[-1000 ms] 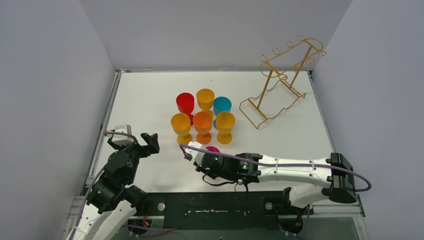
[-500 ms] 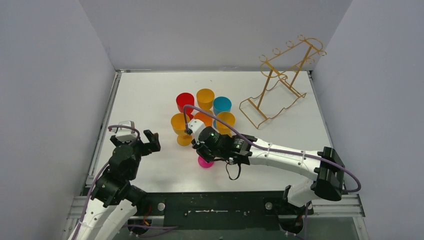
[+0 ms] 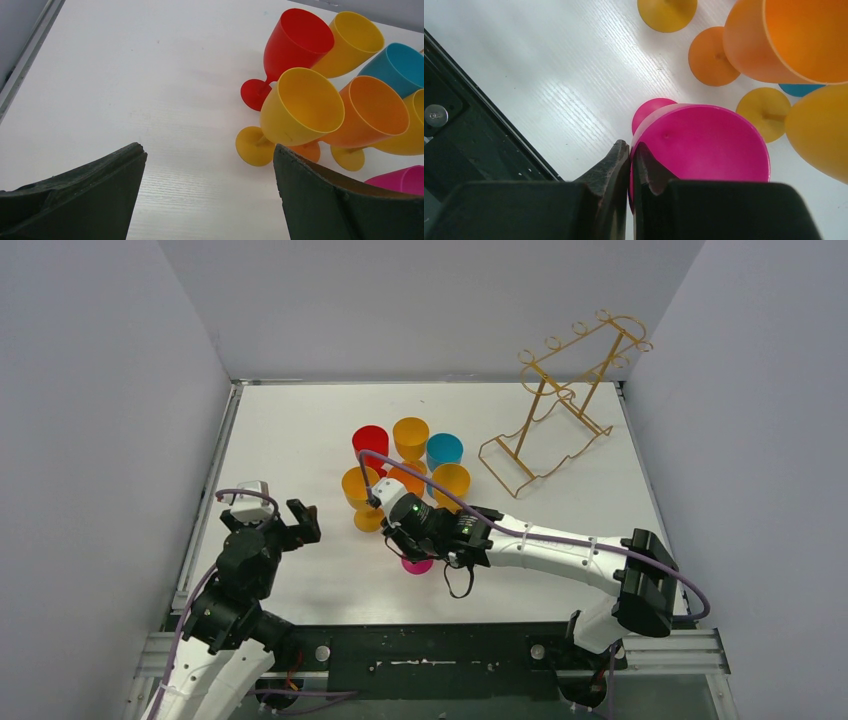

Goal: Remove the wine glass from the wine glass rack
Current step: Place the wine glass at the center of the board.

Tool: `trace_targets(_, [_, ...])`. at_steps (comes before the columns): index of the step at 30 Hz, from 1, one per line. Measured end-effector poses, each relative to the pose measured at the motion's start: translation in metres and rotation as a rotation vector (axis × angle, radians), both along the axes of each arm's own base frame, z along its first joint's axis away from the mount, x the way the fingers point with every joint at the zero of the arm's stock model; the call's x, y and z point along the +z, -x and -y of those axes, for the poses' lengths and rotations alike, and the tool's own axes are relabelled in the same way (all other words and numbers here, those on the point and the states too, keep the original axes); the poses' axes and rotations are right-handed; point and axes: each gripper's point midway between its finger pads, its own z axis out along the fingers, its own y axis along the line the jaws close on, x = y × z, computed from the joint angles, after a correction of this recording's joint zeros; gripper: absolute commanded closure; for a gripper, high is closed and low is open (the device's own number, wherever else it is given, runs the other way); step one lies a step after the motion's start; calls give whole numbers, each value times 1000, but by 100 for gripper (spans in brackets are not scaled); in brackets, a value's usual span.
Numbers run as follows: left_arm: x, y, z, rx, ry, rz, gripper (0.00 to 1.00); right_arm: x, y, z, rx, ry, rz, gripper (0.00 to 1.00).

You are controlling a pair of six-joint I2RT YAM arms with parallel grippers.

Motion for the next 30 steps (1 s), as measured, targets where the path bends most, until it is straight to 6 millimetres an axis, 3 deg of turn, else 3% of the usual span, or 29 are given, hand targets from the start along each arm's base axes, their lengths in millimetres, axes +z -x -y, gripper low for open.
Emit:
trace_targets(21, [-8, -2, 3, -20, -2, -23, 3, 11, -9, -6, -18, -29, 26, 80])
trace_targets(28, [-10, -3, 4, -22, -3, -31, 3, 15, -13, -11, -22, -27, 34, 70])
trace_targets(30, [-10, -3, 4, -23, -3, -33, 3, 18, -14, -12, -22, -31, 36, 63])
